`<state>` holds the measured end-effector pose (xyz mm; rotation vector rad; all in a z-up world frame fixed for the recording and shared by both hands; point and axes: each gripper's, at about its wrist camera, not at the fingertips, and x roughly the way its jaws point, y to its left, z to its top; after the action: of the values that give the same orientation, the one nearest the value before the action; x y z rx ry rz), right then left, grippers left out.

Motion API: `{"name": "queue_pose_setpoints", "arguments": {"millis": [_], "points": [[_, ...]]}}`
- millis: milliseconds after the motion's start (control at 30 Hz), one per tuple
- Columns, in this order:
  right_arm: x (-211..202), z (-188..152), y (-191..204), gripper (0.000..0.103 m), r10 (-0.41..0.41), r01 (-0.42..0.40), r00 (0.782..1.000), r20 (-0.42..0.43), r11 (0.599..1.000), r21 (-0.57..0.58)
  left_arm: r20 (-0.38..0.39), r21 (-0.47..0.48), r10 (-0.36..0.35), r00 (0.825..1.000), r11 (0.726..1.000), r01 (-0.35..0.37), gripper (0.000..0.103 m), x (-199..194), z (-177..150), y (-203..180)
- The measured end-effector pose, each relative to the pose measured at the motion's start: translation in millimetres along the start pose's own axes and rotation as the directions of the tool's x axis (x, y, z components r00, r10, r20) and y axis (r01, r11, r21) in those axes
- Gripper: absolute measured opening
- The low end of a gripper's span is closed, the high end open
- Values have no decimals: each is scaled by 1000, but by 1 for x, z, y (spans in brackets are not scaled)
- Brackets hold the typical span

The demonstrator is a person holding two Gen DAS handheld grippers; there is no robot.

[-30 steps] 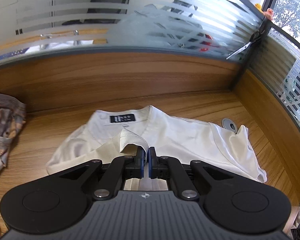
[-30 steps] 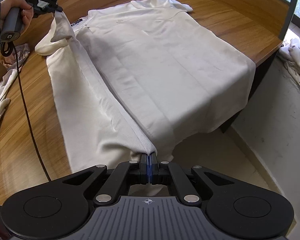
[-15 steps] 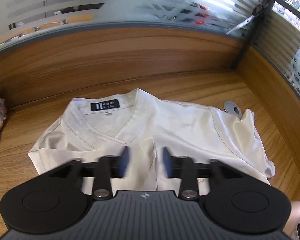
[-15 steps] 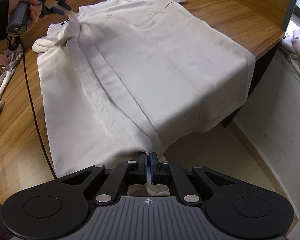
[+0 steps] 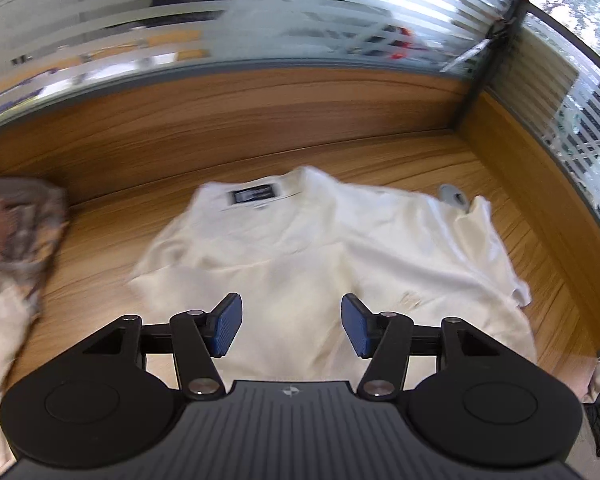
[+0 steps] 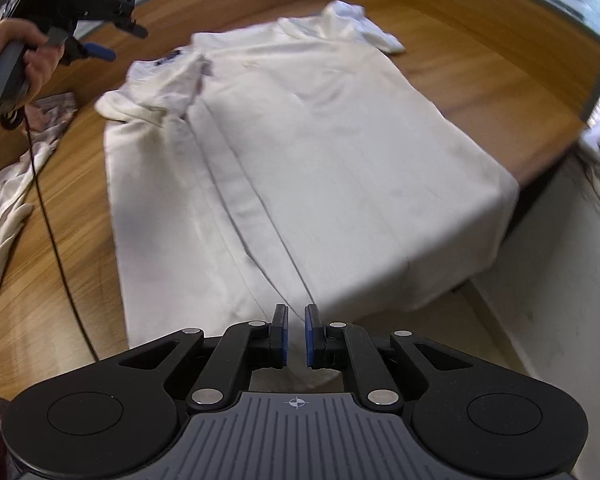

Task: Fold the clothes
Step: 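Open both tools and move them over the shirt collar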

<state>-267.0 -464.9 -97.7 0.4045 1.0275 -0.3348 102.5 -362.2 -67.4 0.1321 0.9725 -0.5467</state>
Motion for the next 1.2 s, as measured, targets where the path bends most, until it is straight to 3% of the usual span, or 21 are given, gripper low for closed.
{"name": "queue_pose_setpoints", "arguments": {"millis": [200,400,633,833,1067,1200], "points": [[-1,14,5,10,33,-34,999,-14,994,-102,-31,-67,47,998,997,-49,61,-28,-30,44],[-3,31,5,11,55,-57,998,-26,993,-99,-46,-106,1,999,994,-6,62,-33,-51,60],[-6,58,13,11,18,-17,1000,8,994,-110,-27,-51,-15,1000,999,13,61,-6,-58,69],[9,97,40,12,55,-52,998,17,987,-155,-21,22,-2,1000,1000,3,61,9,-52,93],[44,158,92,14,157,-143,987,19,939,-312,-13,61,-1,1000,998,2,61,-1,-60,110],[64,195,121,20,228,-207,974,-3,877,-433,-23,44,-13,1000,999,14,59,-8,-70,109]]}}
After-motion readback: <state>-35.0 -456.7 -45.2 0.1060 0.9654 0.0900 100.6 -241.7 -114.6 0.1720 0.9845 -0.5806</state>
